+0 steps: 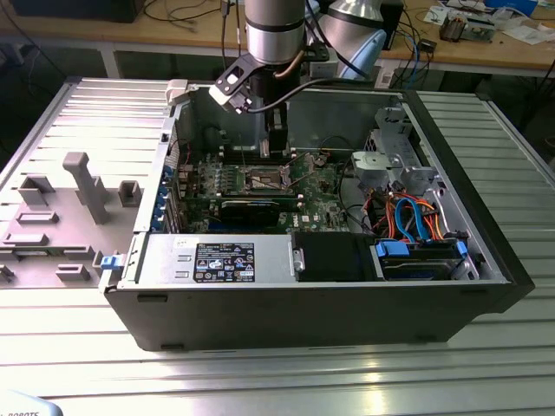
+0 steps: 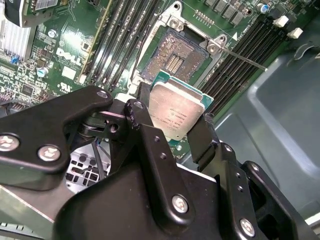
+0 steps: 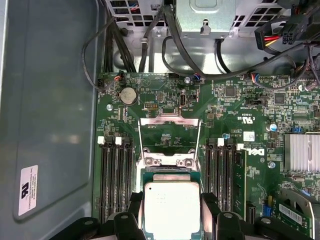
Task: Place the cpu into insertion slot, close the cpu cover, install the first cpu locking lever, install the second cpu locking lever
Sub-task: 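Place the cpu into insertion slot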
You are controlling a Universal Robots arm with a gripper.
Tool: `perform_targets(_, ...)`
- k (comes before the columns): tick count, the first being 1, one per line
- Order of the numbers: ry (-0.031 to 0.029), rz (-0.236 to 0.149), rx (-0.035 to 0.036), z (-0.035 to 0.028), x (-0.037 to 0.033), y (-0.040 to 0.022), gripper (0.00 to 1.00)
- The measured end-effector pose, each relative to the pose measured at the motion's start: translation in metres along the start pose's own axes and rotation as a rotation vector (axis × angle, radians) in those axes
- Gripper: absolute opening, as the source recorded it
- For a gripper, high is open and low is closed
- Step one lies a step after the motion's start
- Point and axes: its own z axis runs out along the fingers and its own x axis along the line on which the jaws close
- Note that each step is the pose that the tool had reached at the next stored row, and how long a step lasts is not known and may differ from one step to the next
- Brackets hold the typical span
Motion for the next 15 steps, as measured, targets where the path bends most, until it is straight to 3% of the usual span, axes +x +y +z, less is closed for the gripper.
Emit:
perform_targets(4,0.0001,0.0,0.0,0.0038,-0.0002,-0.0003,0.54)
perform_targets(15,-0.0015,0.008,-0.0003,0.0273,-0.0009,-0.0057,0.54)
